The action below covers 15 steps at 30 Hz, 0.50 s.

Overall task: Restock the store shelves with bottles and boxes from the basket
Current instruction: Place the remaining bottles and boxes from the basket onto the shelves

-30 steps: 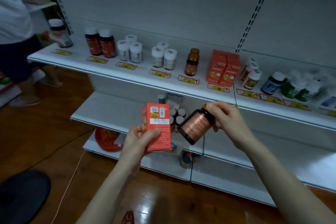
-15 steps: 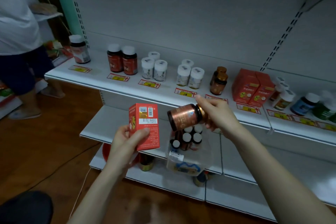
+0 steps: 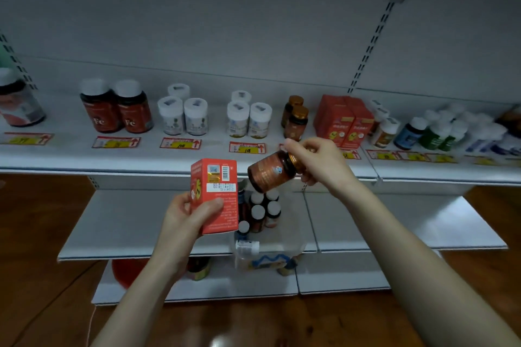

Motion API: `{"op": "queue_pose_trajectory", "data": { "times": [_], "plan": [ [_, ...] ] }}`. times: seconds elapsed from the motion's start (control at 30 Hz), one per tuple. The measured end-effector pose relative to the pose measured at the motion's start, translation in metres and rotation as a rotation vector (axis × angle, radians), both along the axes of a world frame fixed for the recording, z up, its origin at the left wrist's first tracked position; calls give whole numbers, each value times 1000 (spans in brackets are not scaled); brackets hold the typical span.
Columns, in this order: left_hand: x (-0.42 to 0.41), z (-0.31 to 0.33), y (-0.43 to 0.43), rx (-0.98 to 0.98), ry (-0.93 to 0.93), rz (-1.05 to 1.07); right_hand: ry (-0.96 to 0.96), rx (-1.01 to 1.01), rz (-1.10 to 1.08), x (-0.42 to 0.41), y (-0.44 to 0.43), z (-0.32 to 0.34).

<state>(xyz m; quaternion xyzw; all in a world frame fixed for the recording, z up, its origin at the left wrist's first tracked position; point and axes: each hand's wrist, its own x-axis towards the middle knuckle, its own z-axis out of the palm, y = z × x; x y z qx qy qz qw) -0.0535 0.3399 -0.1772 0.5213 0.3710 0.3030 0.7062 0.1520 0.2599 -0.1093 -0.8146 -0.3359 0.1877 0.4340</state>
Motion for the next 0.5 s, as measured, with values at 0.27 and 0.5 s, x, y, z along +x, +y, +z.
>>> {"op": "queue_pose_trajectory", "data": {
  "times": [0.27, 0.5],
  "plan": [
    [59, 7, 13, 23, -24, -1, -464, 157, -137, 101, 52, 43],
    [120, 14, 28, 62, -29, 125, -533, 83, -41, 189, 127, 44]
  ]
}}
